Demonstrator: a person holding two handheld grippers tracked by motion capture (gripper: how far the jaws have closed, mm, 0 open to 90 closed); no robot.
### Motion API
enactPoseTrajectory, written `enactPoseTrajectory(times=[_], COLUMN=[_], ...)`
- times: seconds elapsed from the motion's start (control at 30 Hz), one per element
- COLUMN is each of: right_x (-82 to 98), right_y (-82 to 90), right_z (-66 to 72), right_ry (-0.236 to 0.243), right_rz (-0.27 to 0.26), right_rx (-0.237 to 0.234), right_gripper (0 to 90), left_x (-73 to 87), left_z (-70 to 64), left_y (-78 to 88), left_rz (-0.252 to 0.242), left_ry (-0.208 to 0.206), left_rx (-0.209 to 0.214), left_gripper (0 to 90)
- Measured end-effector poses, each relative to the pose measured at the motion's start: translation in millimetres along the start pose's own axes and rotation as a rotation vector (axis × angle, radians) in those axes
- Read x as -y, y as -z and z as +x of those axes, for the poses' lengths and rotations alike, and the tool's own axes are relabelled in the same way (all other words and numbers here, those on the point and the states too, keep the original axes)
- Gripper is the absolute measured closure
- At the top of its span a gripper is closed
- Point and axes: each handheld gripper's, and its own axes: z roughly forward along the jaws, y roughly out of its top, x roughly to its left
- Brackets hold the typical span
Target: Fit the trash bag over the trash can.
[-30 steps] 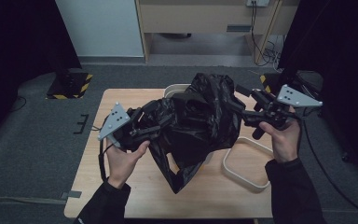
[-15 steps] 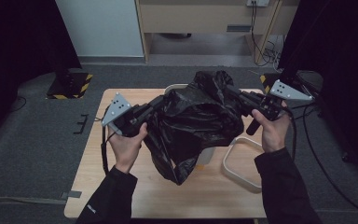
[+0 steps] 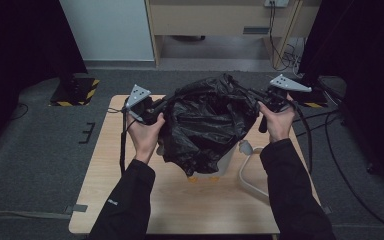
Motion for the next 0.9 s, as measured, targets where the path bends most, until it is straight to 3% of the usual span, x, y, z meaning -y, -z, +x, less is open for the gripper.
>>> enactPoseTrajectory(times=[0.17, 0.37, 0.47, 0.53, 0.57, 0.7, 0.77, 0.83, 0.9], right_x=[17.6, 37.0, 46.4, 54.4, 56.8, 66.6, 70.1, 71.7, 72.2], right_y=[-7.1, -7.8, -10.6, -14.9, -16.0, -19.2, -19.1, -17.7, -14.7], right_z=[-6.9, -13.0, -14.9, -15.8, -15.9, -14.4, -14.3, -15.0, -16.7], right_ry=[0.002, -0.009, -0.004, -0.002, -0.001, 0.004, 0.006, 0.002, -0.003], right_rz=[0.097, 0.182, 0.239, 0.281, 0.292, 0.344, 0.369, 0.38, 0.378], right_rx=[0.036, 0.033, 0.05, 0.051, 0.047, 0.029, 0.029, 0.024, 0.035], right_gripper=[90.0, 90.0, 90.0, 90.0, 90.0, 90.0, 90.0, 90.0, 86.4], left_x=[10.8, 13.7, 12.8, 13.3, 13.9, 18.0, 20.1, 21.4, 21.3], left_z=[4.8, 4.6, 6.9, 9.4, 9.6, 11.8, 12.6, 11.8, 13.4], left_y=[-8.2, -10.5, -9.7, -10.4, -10.8, -12.5, -12.2, -9.9, -6.0], left_rz=[0.058, 0.132, 0.123, 0.134, 0.151, 0.248, 0.244, 0.24, 0.209], left_ry=[0.017, 0.043, 0.03, 0.049, 0.05, 0.025, 0.052, 0.042, 0.042], left_rx=[0.005, 0.028, -0.013, -0.019, -0.023, -0.108, -0.094, -0.09, -0.103], left_gripper=[88.3, 88.3, 88.3, 88.3, 88.4, 88.4, 88.1, 84.6, 70.7])
